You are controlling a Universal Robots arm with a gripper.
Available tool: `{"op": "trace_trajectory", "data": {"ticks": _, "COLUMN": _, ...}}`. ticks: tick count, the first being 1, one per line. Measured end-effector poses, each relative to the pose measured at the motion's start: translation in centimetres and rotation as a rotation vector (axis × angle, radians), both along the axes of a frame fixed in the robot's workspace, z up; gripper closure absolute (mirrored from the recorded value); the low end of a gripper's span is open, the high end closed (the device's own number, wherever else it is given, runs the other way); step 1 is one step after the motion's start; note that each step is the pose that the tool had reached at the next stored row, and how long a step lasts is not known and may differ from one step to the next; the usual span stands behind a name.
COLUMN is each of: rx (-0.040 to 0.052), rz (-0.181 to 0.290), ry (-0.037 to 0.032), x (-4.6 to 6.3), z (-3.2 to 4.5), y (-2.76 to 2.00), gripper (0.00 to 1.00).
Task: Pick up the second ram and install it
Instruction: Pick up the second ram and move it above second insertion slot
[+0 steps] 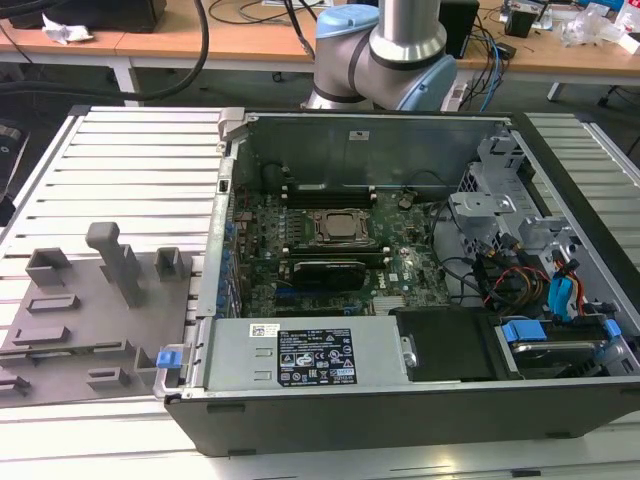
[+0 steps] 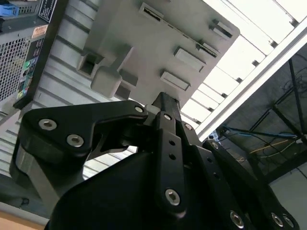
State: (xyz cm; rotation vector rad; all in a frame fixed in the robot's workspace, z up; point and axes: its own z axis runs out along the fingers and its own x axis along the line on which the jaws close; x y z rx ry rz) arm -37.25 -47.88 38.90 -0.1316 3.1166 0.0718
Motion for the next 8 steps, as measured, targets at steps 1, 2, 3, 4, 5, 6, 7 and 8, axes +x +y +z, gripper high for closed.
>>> {"op": "trace_trajectory", "data": {"ticks": 1, "rx": 0.0000, "rz": 0.012, "ry": 0.0000, "x": 0.00, "z": 0.00, "y": 0.00, "gripper": 0.89}}
{"op": "trace_trajectory", "data": {"ticks": 2, "rx": 0.0000, "rz": 0.052, "ry": 0.0000, "x": 0.00, "z": 0.00, "y": 0.00, "gripper": 0.89}}
{"op": "trace_trajectory", "data": {"ticks": 3, "rx": 0.0000, "rz": 0.090, "ry": 0.0000, "x": 0.00, "z": 0.00, "y": 0.00, "gripper": 0.89}}
{"op": "trace_trajectory", "data": {"ticks": 4, "rx": 0.0000, "rz": 0.124, "ry": 0.0000, "x": 0.00, "z": 0.00, "y": 0.00, "gripper": 0.89}}
{"op": "trace_trajectory", "data": {"ticks": 5, "rx": 0.0000, "rz": 0.156, "ry": 0.0000, "x": 0.00, "z": 0.00, "y": 0.00, "gripper": 0.89}}
{"op": "trace_trajectory", "data": {"ticks": 6, "rx": 0.0000, "rz": 0.184, "ry": 0.0000, "x": 0.00, "z": 0.00, "y": 0.00, "gripper": 0.89}}
{"op": "trace_trajectory", "data": {"ticks": 7, "rx": 0.0000, "rz": 0.200, "ry": 0.0000, "x": 0.00, "z": 0.00, "y": 0.00, "gripper": 0.89}}
{"op": "trace_trajectory", "data": {"ticks": 8, "rx": 0.0000, "rz": 0.213, "ry": -0.0001, "x": 0.00, "z": 0.00, "y": 0.00, "gripper": 0.89}}
